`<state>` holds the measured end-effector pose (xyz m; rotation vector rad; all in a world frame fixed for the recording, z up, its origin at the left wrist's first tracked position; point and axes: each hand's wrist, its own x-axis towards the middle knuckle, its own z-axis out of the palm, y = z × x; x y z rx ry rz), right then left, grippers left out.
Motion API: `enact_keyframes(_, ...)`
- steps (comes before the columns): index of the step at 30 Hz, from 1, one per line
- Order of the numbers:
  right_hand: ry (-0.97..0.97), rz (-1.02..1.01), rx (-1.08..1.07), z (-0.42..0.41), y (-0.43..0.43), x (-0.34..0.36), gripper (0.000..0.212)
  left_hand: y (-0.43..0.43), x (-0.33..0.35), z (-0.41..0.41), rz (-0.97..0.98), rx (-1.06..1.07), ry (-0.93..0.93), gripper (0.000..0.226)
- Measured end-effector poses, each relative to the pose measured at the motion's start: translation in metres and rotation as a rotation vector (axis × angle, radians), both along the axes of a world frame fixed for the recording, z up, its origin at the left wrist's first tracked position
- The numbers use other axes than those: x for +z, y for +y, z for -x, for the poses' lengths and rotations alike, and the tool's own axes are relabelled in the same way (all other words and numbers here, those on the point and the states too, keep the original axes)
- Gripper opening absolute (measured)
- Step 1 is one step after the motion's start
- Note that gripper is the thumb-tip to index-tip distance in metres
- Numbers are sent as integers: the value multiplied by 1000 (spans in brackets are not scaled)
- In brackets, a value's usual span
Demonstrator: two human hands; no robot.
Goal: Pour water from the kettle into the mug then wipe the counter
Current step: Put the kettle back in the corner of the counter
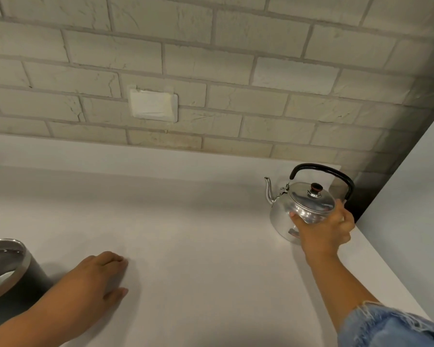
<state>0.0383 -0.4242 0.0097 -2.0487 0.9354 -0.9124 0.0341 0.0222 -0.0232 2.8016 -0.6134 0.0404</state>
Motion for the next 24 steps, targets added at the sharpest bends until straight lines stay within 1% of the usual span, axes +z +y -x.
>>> enact_keyframes(3, -19, -74, 83, -12, -12, 3, 104, 0, 1, 2, 30, -5, -5, 61)
enact_keyframes(7, -100, -279, 216, -32, -25, 11, 97, 2, 0, 3, 44, -5, 0, 62)
enact_keyframes(9, -104, -331, 264, -41, -30, 13, 95, 4, -1, 3, 38, -12, 3, 62)
enact_keyframes(14, -43, -356, 370, -56, -45, 17, 92, 8, -4, -1, 10, -6, 8, 63)
enact_keyframes(19, -10, -379, 370, -63, -51, 20, 91, 9, -5, -4, -27, -13, 38, 67)
enact_keyframes(24, -6, -407, 426, -61, -56, 17, 87, 7, -1, -2, -58, -1, 49, 65)
